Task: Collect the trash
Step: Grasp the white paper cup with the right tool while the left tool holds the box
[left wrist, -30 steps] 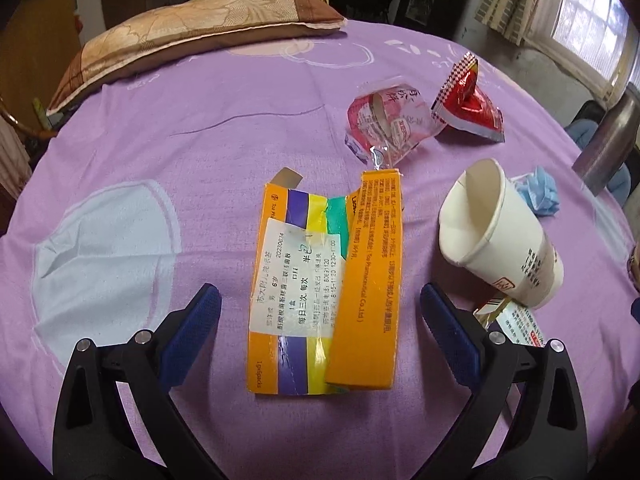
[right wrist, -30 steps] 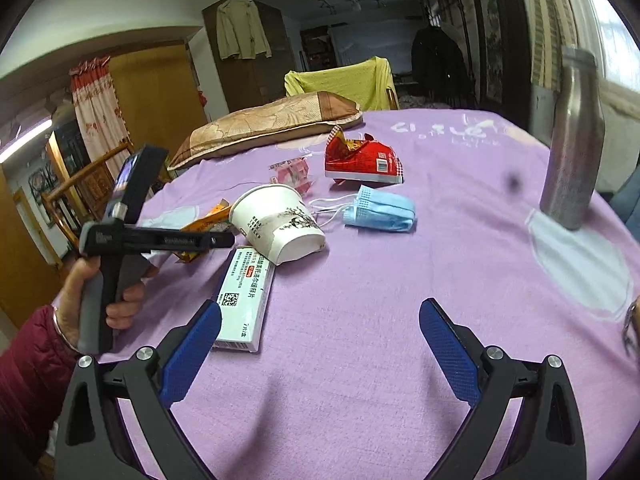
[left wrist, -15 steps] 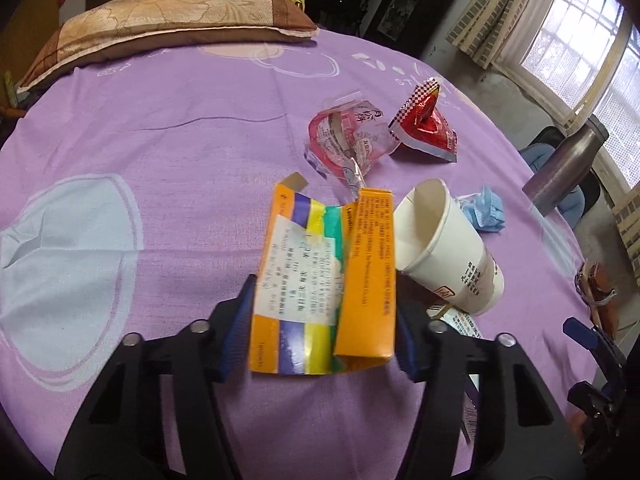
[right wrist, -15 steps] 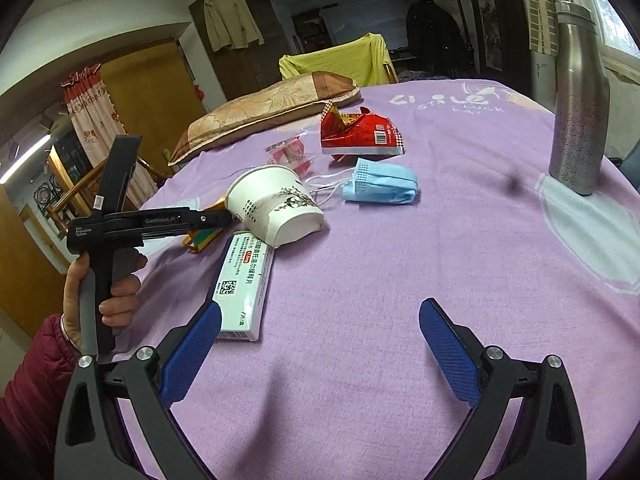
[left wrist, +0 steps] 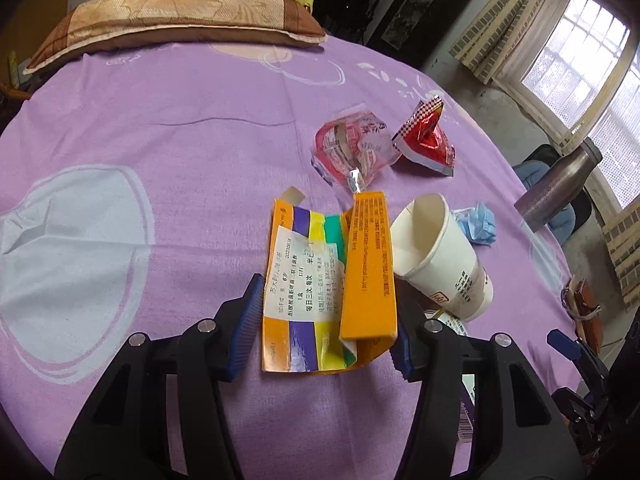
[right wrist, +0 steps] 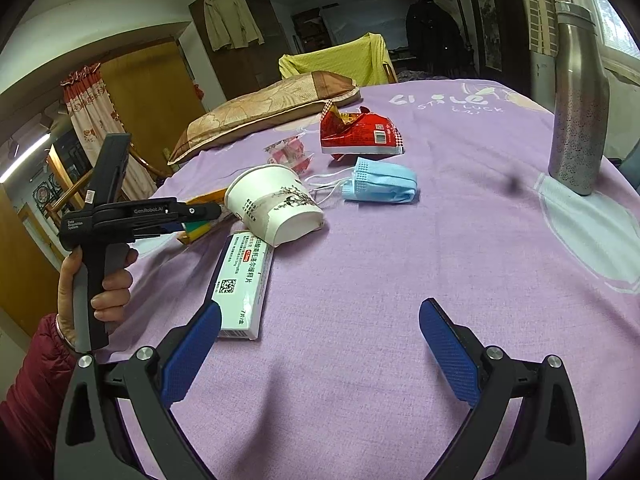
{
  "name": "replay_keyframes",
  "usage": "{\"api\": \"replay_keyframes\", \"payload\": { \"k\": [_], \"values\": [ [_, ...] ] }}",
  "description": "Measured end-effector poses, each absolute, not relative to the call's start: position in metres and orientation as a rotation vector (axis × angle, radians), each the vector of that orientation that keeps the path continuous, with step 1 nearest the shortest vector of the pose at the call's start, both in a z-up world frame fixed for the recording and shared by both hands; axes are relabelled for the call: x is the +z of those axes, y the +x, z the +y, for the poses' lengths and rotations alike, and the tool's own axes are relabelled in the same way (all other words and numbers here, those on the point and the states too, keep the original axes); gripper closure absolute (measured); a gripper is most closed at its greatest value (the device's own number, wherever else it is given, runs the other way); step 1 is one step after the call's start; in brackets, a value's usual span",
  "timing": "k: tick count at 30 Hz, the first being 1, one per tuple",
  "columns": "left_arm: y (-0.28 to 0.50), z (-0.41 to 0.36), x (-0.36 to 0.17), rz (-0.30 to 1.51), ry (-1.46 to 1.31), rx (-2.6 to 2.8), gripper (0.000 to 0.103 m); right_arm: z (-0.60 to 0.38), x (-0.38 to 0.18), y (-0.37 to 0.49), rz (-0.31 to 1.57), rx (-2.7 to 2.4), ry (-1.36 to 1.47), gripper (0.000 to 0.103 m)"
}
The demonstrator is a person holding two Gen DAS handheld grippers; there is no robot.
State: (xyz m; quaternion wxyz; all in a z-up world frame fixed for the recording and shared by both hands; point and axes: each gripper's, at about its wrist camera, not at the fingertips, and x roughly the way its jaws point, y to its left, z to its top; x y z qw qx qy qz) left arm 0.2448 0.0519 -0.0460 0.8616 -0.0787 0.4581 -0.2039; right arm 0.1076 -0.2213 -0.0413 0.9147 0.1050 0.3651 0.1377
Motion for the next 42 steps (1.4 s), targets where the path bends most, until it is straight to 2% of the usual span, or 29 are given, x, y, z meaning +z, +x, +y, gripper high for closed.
{"api": "replay_keyframes", "payload": {
  "k": [6,9,10,11,12,13,23,34,42],
  "values": [
    [0.252,0.044,-0.05,0.975,-0.167,-0.436,0.023,-0.222,-0.041,0.107,0.75,0.283,0.215,0.006],
    [0.254,0.041,-0.051,0.971,-0.164,-0.436,0.023,-0.221,-0.04,0.106,0.75,0.282,0.209,0.006],
    [0.254,0.04,-0.051,0.967,-0.156,-0.435,0.024,-0.22,-0.04,0.106,0.749,0.281,0.207,0.006],
    [0.252,0.038,-0.051,0.96,-0.141,-0.431,0.031,-0.22,-0.039,0.106,0.747,0.279,0.204,0.006],
    [0.251,0.037,-0.051,0.956,-0.132,-0.44,0.05,-0.219,-0.039,0.105,0.745,0.277,0.202,0.006],
    [0.25,0.035,-0.05,0.956,-0.124,-0.459,0.052,-0.219,-0.039,0.104,0.743,0.275,0.2,0.006],
    [0.224,0.076,-0.003,0.747,-0.223,-0.397,0.053,-0.204,-0.032,0.112,0.743,0.3,0.127,0.006],
    [0.228,0.072,-0.006,0.782,-0.235,-0.401,0.053,-0.153,-0.022,0.193,0.787,0.358,0.071,0.006],
    [0.229,0.07,-0.006,0.79,-0.244,-0.417,0.053,-0.133,-0.044,0.243,0.862,0.368,0.033,0.006]
  ]
}}
